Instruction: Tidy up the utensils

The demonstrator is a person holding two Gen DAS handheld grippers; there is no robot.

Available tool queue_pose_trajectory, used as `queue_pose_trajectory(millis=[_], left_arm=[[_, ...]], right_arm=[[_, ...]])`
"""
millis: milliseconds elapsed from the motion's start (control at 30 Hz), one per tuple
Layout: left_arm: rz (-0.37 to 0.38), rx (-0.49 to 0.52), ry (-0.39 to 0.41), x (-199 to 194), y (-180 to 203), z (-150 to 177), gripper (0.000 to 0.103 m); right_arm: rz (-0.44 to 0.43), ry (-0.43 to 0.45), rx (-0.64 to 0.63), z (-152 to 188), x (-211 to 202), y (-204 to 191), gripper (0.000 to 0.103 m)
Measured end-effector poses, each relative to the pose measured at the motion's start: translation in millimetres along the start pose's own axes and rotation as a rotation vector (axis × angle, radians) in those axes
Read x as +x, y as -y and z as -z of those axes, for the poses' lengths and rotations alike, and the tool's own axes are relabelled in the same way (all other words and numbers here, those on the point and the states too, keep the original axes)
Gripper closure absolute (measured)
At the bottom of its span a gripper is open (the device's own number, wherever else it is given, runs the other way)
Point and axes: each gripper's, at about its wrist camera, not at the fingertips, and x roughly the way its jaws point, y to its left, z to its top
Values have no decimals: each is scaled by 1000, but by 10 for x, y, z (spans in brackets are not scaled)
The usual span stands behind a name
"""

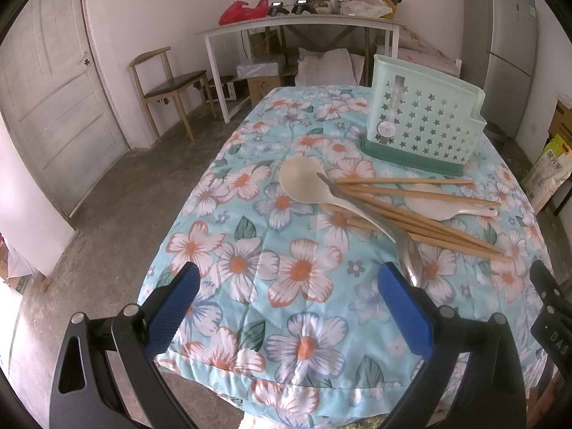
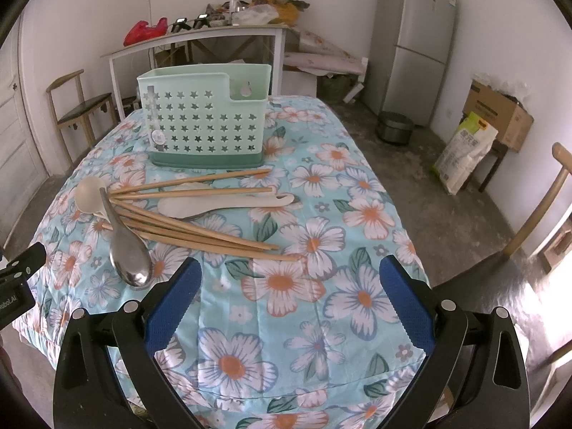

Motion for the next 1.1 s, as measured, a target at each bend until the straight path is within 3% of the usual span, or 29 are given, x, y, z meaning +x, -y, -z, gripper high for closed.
queue_pose_trajectory(millis=[1100], left_arm=[[-6, 7, 4, -5, 18, 2, 6]], right_arm=[[-3, 2, 4, -7, -20, 8, 8]])
